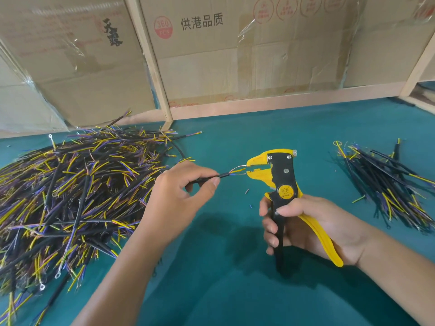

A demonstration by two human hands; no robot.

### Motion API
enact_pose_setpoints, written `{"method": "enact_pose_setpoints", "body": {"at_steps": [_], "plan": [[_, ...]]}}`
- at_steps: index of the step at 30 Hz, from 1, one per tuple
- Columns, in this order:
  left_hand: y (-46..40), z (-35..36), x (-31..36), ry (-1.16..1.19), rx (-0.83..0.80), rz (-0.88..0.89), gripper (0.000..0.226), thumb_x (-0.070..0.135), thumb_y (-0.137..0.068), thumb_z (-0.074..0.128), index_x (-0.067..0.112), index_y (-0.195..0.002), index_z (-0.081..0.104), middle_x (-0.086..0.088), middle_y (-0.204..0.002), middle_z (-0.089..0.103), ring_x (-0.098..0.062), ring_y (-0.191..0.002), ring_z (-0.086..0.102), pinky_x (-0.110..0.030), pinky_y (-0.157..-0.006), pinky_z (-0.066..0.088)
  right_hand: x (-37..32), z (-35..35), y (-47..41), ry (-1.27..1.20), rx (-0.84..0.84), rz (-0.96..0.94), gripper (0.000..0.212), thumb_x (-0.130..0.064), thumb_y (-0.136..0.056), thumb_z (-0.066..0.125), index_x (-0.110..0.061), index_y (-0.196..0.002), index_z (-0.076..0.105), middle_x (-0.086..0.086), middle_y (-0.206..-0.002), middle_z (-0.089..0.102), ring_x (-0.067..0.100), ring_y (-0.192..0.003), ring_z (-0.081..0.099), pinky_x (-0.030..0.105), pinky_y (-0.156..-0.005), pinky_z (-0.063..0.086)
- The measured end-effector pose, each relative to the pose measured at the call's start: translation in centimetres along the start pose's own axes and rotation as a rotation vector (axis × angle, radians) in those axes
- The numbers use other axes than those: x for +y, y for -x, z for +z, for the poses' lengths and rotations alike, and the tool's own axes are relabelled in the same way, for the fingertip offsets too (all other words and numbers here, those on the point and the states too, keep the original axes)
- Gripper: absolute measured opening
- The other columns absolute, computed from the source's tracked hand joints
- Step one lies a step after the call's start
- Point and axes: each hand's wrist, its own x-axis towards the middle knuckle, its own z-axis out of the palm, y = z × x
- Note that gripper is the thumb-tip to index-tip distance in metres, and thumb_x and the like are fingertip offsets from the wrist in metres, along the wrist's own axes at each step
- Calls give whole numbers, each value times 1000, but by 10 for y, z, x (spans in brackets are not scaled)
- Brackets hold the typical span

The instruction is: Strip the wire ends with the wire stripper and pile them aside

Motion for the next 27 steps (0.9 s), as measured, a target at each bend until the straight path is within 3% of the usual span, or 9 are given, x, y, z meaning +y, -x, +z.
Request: {"method": "enact_pose_setpoints", "body": {"at_steps": [8, 17, 27], "plan": [[1, 7, 4, 1, -39, 35, 8, 29, -89, 65, 27, -85, 72, 11, -78, 62, -17, -74, 53, -20, -68, 40, 5, 4, 1, -4, -101, 0, 24, -21, -92, 62, -5, -109, 62, 15, -86, 56, 32, -77, 57, 49, -84, 51], [2, 9, 9, 0, 2, -5, 10, 31, -89, 65, 28, -81, 72, 8, -75, 61, -21, -68, 50, -37, -65, 42, 7, 12, 0, -47, -67, 10, 22, -26, -89, 60, -8, -100, 64, 12, -82, 54, 29, -73, 55, 46, -82, 52], [2, 8, 9, -85, -10, 11, 13, 21, -92, 71, 28, -81, 71, 7, -74, 61, -18, -69, 50, -37, -66, 42, 11, 13, -2, -40, -103, 19, 23, -31, -93, 60, -10, -100, 62, 9, -83, 55, 28, -75, 55, 47, -84, 52]]}}
